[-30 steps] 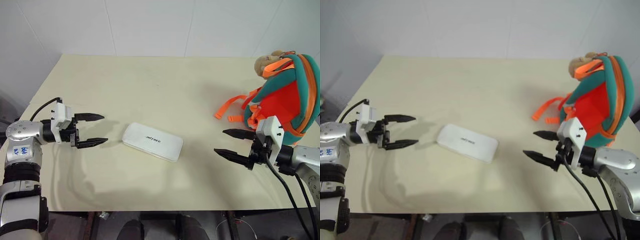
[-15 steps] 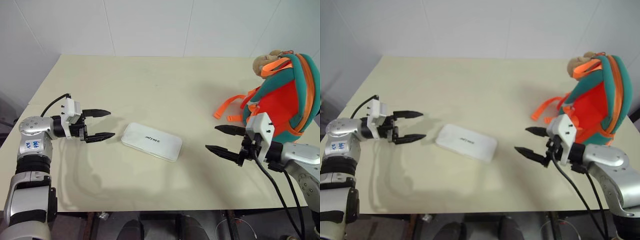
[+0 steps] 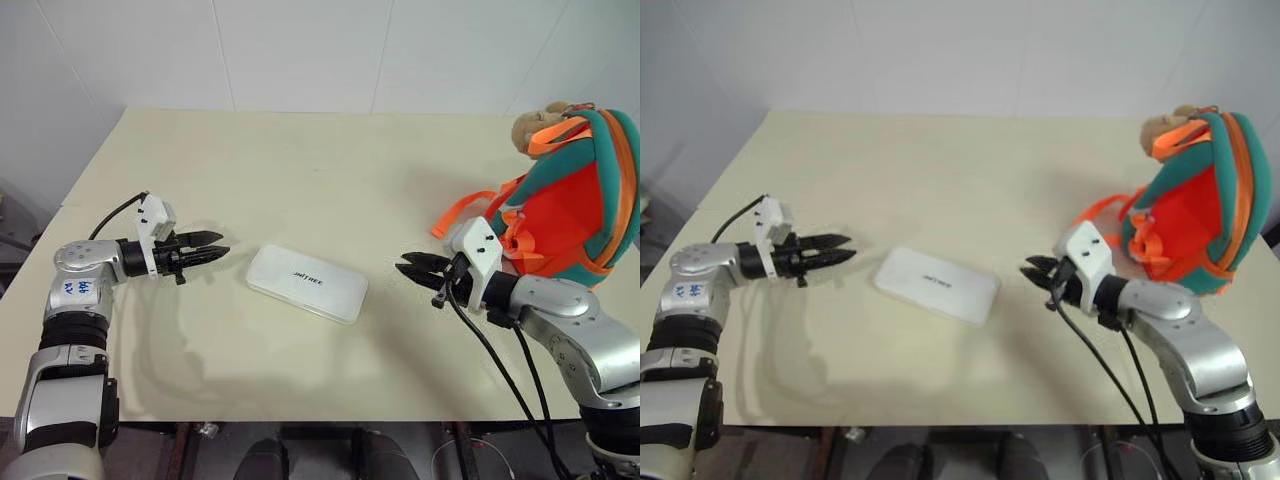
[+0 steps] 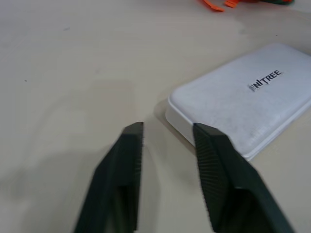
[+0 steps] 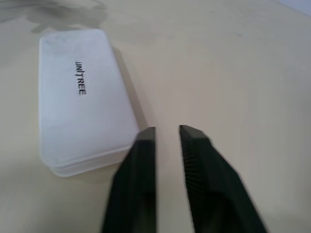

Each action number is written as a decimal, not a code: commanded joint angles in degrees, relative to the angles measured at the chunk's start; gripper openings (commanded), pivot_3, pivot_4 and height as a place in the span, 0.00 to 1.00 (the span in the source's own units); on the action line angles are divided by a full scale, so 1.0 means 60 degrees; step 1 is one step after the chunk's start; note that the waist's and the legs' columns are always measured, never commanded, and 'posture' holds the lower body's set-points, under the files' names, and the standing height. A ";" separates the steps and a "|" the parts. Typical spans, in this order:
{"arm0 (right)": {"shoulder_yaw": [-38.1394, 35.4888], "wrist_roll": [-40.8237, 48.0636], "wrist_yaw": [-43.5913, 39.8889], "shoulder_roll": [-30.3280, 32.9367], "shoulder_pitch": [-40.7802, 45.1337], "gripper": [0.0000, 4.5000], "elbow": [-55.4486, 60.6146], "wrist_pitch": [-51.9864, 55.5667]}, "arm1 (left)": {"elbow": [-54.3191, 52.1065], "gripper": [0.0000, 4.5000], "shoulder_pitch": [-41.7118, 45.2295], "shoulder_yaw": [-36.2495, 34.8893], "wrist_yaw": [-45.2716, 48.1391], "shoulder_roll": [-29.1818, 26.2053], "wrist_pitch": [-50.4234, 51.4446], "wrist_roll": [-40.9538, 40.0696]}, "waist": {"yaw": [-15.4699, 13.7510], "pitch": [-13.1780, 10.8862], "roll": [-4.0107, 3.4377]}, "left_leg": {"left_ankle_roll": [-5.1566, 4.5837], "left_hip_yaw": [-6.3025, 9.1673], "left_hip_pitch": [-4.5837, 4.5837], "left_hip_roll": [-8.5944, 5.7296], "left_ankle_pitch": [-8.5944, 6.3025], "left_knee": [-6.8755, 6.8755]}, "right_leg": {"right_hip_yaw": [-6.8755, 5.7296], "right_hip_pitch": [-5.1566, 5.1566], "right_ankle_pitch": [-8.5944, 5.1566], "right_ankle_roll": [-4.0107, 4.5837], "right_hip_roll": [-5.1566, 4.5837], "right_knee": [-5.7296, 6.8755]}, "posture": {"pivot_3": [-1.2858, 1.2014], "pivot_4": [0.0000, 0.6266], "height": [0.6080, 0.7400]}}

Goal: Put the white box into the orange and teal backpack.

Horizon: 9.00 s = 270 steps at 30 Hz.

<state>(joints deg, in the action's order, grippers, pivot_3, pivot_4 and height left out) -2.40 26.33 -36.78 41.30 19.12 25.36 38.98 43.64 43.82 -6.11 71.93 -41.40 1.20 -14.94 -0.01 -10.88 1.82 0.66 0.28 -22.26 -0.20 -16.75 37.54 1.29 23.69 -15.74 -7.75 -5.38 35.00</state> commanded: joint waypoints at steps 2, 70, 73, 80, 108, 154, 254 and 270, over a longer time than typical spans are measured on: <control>0.0185 -0.0354 0.0320 -0.0142 -0.0313 0.03 0.0528 -0.0015 | 0.0171 0.03 0.0433 0.0100 0.0541 -0.0217 -0.0213 0.0136 | 0.0007 0.0000 0.0000 | 0.0000 0.0001 -0.0003 -0.0002 0.0000 0.0000 | -0.0003 0.0000 0.0000 0.0000 -0.0001 -0.0001 | 0.52 0.24 1.00; 0.3111 -0.2858 -0.0929 -0.1342 0.1003 0.03 -0.1198 -0.0593 | -0.0542 0.00 0.0008 0.0642 -0.0735 0.0163 0.1704 0.1012 | 0.0024 0.0000 0.0000 | 0.0000 0.0016 -0.0008 -0.0002 0.0001 0.0028 | -0.0026 0.0000 -0.0002 0.0003 0.0001 0.0017 | 0.52 0.24 1.00; 0.3089 -0.2841 -0.0915 -0.1349 0.1026 0.03 -0.1150 -0.0555 | -0.0275 0.00 0.0056 0.0697 -0.0724 0.0252 0.1599 0.1020 | 0.0025 0.0000 0.0000 | 0.0000 0.0016 -0.0009 -0.0002 0.0001 0.0029 | -0.0026 0.0000 -0.0002 0.0004 0.0000 0.0017 | 0.52 0.24 1.00; 0.3019 -0.2828 -0.0973 -0.1228 0.0988 0.03 -0.1061 -0.0522 | 0.0331 0.00 0.0263 0.0921 -0.0565 0.0493 0.1301 0.1156 | 0.0026 0.0000 0.0000 | 0.0000 0.0016 -0.0008 -0.0003 0.0001 0.0029 | -0.0028 -0.0001 -0.0002 0.0004 0.0000 0.0017 | 0.52 0.24 1.00; 0.2808 -0.2791 -0.1942 -0.0306 0.0757 0.03 -0.0534 -0.0626 | -0.7643 0.00 -0.3400 0.1550 -0.0305 0.0444 0.5674 -0.0132 | 0.0012 0.0000 -0.0003 | 0.0000 0.0094 -0.0002 0.0002 0.0000 0.0015 | -0.0016 -0.0004 -0.0006 0.0010 -0.0020 0.0003 | 0.52 0.24 1.00; -0.2232 0.0544 -0.1716 0.0729 -0.0908 0.95 -0.0275 0.2544 | -0.5884 0.73 -0.2355 0.0164 -0.2436 -0.0533 0.5701 -0.0334 | 0.0013 -0.0002 -0.0018 | 0.0007 0.0110 0.0014 0.0005 0.0007 -0.0038 | -0.0037 -0.0010 -0.0018 0.0033 -0.0029 -0.0017 | 0.52 0.24 1.00; 0.1014 -0.2547 0.0396 -0.1062 -0.1202 1.00 -0.1405 -0.1273 | -0.6720 0.99 -0.2992 0.0173 -0.3656 0.1903 1.1057 -0.4710 | -0.0009 0.0011 -0.0037 | 0.0040 0.0118 0.0047 -0.0019 0.0032 -0.0035 | -0.0039 -0.0034 -0.0019 0.0036 -0.0036 -0.0018 | 0.52 0.24 1.00; 0.0989 -0.2730 0.0302 -0.1209 -0.1230 1.00 -0.1340 -0.1327 | -0.6243 0.99 -0.2587 0.0780 -0.3547 0.2274 1.1159 -0.4367 | -0.0012 0.0011 -0.0038 | 0.0042 0.0118 0.0048 -0.0022 0.0033 -0.0038 | -0.0041 -0.0034 -0.0019 0.0036 -0.0037 -0.0019 | 0.52 0.24 1.00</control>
<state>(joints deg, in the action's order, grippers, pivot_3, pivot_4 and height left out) 2.08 8.88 -33.72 35.32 11.63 15.24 32.47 6.70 28.28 -4.55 49.97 -29.41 67.50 -40.80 -0.09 -10.81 1.60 0.92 0.99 -21.97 -0.33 -16.55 37.31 1.05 23.49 -15.85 -7.53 -5.60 34.89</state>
